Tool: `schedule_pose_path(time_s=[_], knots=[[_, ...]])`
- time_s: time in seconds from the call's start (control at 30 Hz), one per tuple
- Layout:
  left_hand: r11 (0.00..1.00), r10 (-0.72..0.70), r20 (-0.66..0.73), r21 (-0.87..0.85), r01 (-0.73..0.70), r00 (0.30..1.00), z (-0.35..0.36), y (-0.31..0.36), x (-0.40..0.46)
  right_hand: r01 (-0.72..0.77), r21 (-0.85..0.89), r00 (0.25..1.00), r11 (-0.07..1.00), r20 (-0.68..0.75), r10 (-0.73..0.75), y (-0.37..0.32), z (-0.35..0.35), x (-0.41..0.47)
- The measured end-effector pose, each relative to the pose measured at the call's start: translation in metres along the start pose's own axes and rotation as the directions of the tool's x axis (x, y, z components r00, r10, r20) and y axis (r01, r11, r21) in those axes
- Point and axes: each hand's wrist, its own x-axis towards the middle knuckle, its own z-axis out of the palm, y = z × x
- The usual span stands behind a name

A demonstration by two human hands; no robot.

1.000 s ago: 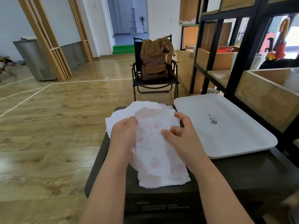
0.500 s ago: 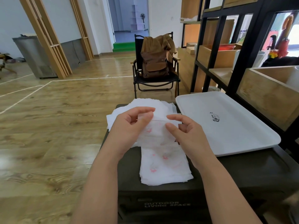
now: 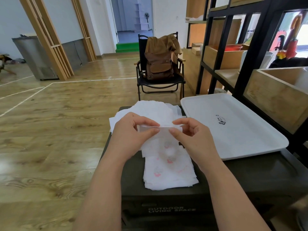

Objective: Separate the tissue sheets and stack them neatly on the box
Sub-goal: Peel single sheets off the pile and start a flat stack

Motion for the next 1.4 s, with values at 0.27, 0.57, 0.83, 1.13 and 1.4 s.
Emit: schedule_pose_path(time_s=[0.27, 0.57, 0.83, 1.13, 1.4], knots=[[0.994, 0.018, 0.111, -0.113, -0.005, 0.994, -0.004, 0.005, -0.001, 0.096, -0.078, 0.995, 0.992, -0.023, -0.098, -0.003, -0.002, 0.003], [0.967, -0.220, 0.304, -0.058, 0.248, 0.927, -0.010, 0.011, -0.005, -0.107, -0.124, 0.993, 0.986, -0.063, 0.100, -0.002, -0.008, 0.004], [0.823, -0.512, 0.274, 0.427, 0.374, 0.814, 0.002, -0.008, -0.004, -0.216, -0.620, 0.954, 0.754, 0.031, 0.298, 0.016, -0.005, -0.003], [0.865, 0.015, -0.009, 0.502, -0.009, 1.000, 0.042, -0.029, 0.039, -0.170, -0.559, 0.984, 0.812, -0.054, 0.169, 0.007, 0.000, -0.003], [0.820, 0.050, 0.029, 0.570, -0.058, 0.998, 0.048, -0.052, 0.043, -0.155, -0.513, 0.986, 0.844, -0.025, 0.166, 0.007, 0.001, -0.004]])
